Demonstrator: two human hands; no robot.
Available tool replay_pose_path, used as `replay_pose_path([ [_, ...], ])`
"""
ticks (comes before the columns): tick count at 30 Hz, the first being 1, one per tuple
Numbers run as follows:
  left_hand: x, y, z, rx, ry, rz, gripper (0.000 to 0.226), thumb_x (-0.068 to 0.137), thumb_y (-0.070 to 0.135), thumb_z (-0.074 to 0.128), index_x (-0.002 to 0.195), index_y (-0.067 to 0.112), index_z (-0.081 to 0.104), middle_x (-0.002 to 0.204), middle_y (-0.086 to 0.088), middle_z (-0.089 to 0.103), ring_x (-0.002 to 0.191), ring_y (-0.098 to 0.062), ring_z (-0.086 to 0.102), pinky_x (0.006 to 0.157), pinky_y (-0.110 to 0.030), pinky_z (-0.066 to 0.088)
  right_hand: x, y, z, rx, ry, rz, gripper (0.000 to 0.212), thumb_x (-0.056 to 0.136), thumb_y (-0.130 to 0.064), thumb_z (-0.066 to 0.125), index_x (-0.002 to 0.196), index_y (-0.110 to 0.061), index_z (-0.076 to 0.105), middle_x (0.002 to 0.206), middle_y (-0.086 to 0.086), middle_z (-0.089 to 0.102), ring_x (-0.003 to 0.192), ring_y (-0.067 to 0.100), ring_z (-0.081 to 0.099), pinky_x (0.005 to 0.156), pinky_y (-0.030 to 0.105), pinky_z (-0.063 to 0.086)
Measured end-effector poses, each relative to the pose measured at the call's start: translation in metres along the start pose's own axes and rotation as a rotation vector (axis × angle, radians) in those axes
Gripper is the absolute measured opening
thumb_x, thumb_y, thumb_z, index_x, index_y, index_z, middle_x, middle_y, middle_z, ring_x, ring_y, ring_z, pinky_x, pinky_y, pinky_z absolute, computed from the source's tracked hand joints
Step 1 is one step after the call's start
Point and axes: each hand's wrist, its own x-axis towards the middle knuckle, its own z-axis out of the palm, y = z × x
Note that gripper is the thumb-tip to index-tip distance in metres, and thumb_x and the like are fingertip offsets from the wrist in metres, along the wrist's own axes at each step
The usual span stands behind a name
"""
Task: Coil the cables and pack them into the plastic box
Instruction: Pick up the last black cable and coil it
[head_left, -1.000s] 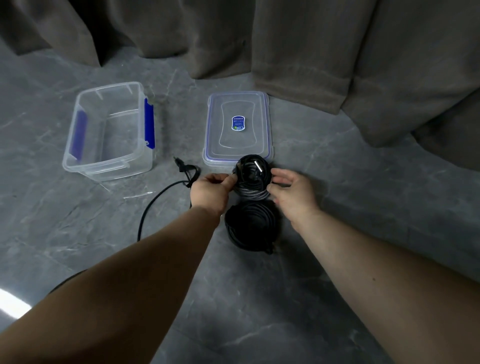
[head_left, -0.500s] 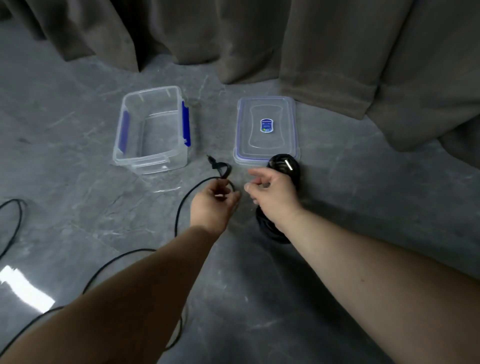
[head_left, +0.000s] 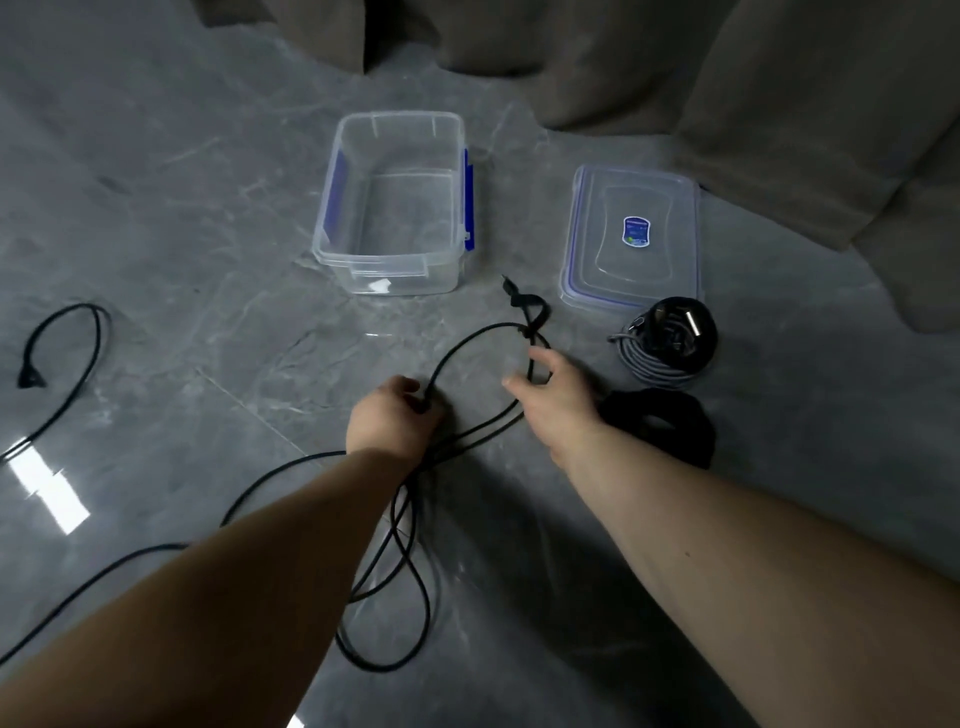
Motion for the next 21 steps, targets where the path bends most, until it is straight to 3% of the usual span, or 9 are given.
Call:
replay_pose_path([
  [4, 0.004, 0.001, -0.001, 0.177, -0.001, 0.01, 0.02, 0.088, 0.021, 0.065, 0.107, 0.014, 0.064, 0.105, -0.011, 0.068, 0.101, -0.031, 0.061, 0.08, -0.031, 0.046, 0.003, 0.002, 0.002, 0.069, -0.035, 0.058, 0.041, 0.088, -0.01, 0.065, 0.129, -0.01, 0.056, 0.11, 0.006, 0.058, 0.102, 0.022, 0.059, 0.095, 0.036, 0.049],
  [7, 0.009, 0.001, -0.006, 0.155, 0.015, -0.01, 0.021, 0.087, 0.016, 0.062, 0.107, 0.013, 0.065, 0.105, -0.011, 0.068, 0.101, -0.031, 0.062, 0.082, -0.031, 0.048, 0.004, -0.003, 0.002, 0.1, -0.006, 0.056, 0.015, 0.092, 0.0, 0.053, 0.099, -0.008, 0.064, 0.08, 0.003, 0.06, 0.068, 0.014, 0.055, 0.063, 0.02, 0.047],
  [8, 0.01, 0.0, -0.009, 0.133, 0.027, -0.019, 0.023, 0.086, 0.016, 0.062, 0.109, 0.014, 0.066, 0.105, -0.011, 0.069, 0.102, -0.03, 0.062, 0.082, -0.029, 0.048, 0.004, -0.006, 0.0, 0.112, 0.011, 0.053, 0.019, 0.093, 0.004, 0.049, 0.09, -0.011, 0.06, 0.075, 0.003, 0.058, 0.059, 0.012, 0.051, 0.052, 0.016, 0.042],
  [10, 0.013, 0.0, -0.012, 0.068, 0.043, -0.014, 0.023, 0.087, 0.016, 0.063, 0.109, 0.014, 0.066, 0.102, -0.008, 0.069, 0.101, -0.028, 0.063, 0.079, -0.025, 0.044, 0.002, -0.01, -0.004, 0.12, 0.028, 0.069, 0.023, 0.092, 0.01, 0.04, 0.094, -0.011, 0.048, 0.081, 0.005, 0.058, 0.054, 0.013, 0.048, 0.04, 0.013, 0.038],
  [14, 0.016, 0.014, -0.014, -0.069, 0.038, 0.11, 0.018, 0.088, 0.02, 0.067, 0.105, 0.016, 0.066, 0.088, 0.002, 0.064, 0.089, -0.022, 0.065, 0.081, -0.03, 0.052, -0.005, -0.008, -0.008, -0.007, -0.096, 0.087, 0.039, 0.094, 0.004, 0.038, 0.126, -0.019, 0.04, 0.107, 0.003, 0.063, 0.063, 0.016, 0.058, 0.054, 0.021, 0.044],
  [16, 0.015, 0.021, -0.014, -0.1, 0.044, 0.159, 0.017, 0.089, 0.021, 0.067, 0.106, 0.017, 0.066, 0.088, 0.003, 0.063, 0.085, -0.018, 0.063, 0.081, -0.028, 0.051, -0.004, -0.006, -0.009, -0.253, -0.049, -0.004, 0.041, 0.092, -0.005, 0.047, 0.132, -0.018, 0.046, 0.124, 0.006, 0.059, 0.096, 0.024, 0.062, 0.081, 0.033, 0.052],
  [18, 0.016, 0.023, -0.013, -0.131, 0.042, 0.18, 0.017, 0.09, 0.022, 0.066, 0.106, 0.018, 0.066, 0.088, 0.004, 0.063, 0.084, -0.016, 0.063, 0.08, -0.027, 0.05, -0.005, -0.011, -0.011, -0.508, 0.097, -0.141, 0.047, 0.089, -0.014, 0.057, 0.135, -0.02, 0.048, 0.134, 0.009, 0.049, 0.121, 0.028, 0.049, 0.104, 0.037, 0.041],
  [19, 0.016, 0.022, -0.014, -0.137, 0.036, 0.183, 0.018, 0.09, 0.023, 0.066, 0.107, 0.019, 0.066, 0.089, 0.004, 0.063, 0.086, -0.017, 0.064, 0.081, -0.028, 0.051, -0.006, -0.015, -0.011, -0.537, 0.133, -0.201, 0.046, 0.088, -0.016, 0.057, 0.134, -0.021, 0.05, 0.135, 0.009, 0.047, 0.123, 0.028, 0.047, 0.105, 0.033, 0.038],
  [21, 0.017, 0.018, -0.016, -0.134, 0.024, 0.176, 0.022, 0.09, 0.023, 0.066, 0.113, 0.021, 0.065, 0.094, 0.004, 0.064, 0.088, -0.017, 0.065, 0.08, -0.029, 0.052, -0.004, -0.02, -0.007, -0.507, 0.098, -0.236, 0.036, 0.09, -0.016, 0.055, 0.125, -0.022, 0.059, 0.129, 0.007, 0.052, 0.115, 0.025, 0.053, 0.092, 0.023, 0.04],
])
